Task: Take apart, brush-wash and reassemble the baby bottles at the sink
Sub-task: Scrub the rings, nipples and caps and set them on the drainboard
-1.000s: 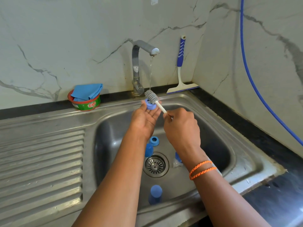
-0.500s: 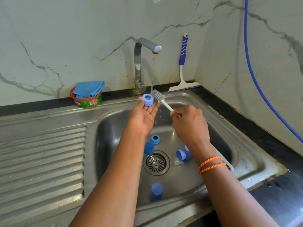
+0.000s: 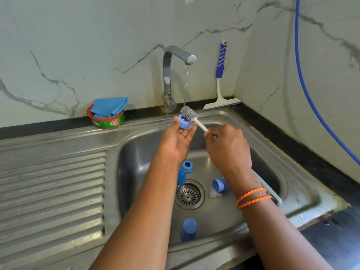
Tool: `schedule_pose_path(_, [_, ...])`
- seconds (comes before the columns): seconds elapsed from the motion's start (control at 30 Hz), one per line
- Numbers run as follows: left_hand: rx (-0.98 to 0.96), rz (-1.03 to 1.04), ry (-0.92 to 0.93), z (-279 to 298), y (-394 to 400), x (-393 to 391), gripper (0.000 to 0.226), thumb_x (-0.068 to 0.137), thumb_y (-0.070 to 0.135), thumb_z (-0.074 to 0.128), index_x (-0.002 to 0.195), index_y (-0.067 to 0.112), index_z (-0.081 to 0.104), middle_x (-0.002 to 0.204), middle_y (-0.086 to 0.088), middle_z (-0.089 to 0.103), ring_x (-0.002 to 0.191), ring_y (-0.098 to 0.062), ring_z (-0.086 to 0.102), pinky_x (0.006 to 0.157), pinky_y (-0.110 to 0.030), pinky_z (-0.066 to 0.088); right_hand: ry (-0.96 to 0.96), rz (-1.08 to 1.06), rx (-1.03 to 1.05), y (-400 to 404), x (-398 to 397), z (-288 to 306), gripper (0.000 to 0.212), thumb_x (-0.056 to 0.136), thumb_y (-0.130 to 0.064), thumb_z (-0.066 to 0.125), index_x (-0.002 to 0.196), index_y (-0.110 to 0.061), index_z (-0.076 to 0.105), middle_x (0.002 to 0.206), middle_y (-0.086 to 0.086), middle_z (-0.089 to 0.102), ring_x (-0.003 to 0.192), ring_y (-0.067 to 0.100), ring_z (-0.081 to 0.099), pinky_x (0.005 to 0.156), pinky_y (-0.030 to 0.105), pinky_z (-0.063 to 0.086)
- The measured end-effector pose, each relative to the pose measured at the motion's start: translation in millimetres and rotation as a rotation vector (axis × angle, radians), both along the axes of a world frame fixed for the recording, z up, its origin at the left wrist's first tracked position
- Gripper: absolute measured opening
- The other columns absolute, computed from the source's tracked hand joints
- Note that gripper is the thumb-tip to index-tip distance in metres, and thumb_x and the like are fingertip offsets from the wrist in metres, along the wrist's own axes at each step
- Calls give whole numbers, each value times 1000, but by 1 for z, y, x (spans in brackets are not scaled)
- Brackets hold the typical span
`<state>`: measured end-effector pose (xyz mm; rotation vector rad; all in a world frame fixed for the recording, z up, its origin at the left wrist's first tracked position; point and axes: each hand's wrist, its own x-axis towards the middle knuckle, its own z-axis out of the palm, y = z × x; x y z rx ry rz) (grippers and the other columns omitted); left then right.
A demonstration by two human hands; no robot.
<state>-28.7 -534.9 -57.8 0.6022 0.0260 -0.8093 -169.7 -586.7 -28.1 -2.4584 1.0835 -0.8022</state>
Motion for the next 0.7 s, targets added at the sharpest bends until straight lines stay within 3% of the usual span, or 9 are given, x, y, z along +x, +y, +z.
schedule_pose_path(0.13, [-26, 9, 29, -1, -1, 0, 40, 108, 22, 52, 138, -5, 53, 126, -27, 70, 123, -38, 66, 109, -48, 51, -75, 109, 71, 1, 5, -2, 32, 101, -36, 57, 73, -23, 64, 67, 4, 53, 60, 28, 50, 55, 31, 34])
schedule_pose_path(0.3, [-55, 68, 47, 1, 3, 5, 28, 106, 22, 55, 122, -1, 62, 124, -23, 70, 126, -37, 65, 109, -46, 51, -24, 73, 81, 1, -4, -1, 28, 102, -34, 56, 85, -21, 74, 69, 6, 60, 61, 28, 58, 53, 34, 44])
schedule_pose_path(0.37, [-4, 23, 3, 1, 0, 0, 29, 106, 22, 55, 121, -2, 62, 122, -26, 71, 123, -37, 66, 108, -46, 52, -37, 43, 69, -3, -2, -1, 29, 103, -34, 56, 84, -19, 72, 68, 5, 59, 60, 26, 56, 54, 33, 41])
schedule_pose_path(0.53, [-12, -14, 1, 1, 0, -3, 37, 103, 24, 61, 130, -1, 59, 121, -25, 72, 116, -35, 71, 101, -46, 57, -124, 149, 148, -5, 2, -4, 42, 99, -32, 60, 61, -17, 53, 58, 3, 46, 56, 22, 39, 53, 32, 33])
schedule_pose_path(0.63, [-16, 80, 65, 0, 4, 5, 37, 101, 26, 64, 129, 1, 61, 118, -21, 73, 108, -33, 74, 95, -46, 60, -69, 169, 226, -6, -3, -3, 30, 97, -32, 63, 74, -15, 72, 62, 9, 59, 54, 20, 41, 51, 35, 40])
schedule_pose_path(0.7, [21, 114, 51, -1, 3, 9, 39, 102, 26, 65, 131, 1, 59, 117, -22, 71, 100, -32, 74, 85, -43, 64, -21, 133, 235, -11, -8, -2, 27, 95, -33, 64, 77, -18, 76, 65, 9, 62, 55, 22, 47, 51, 35, 43])
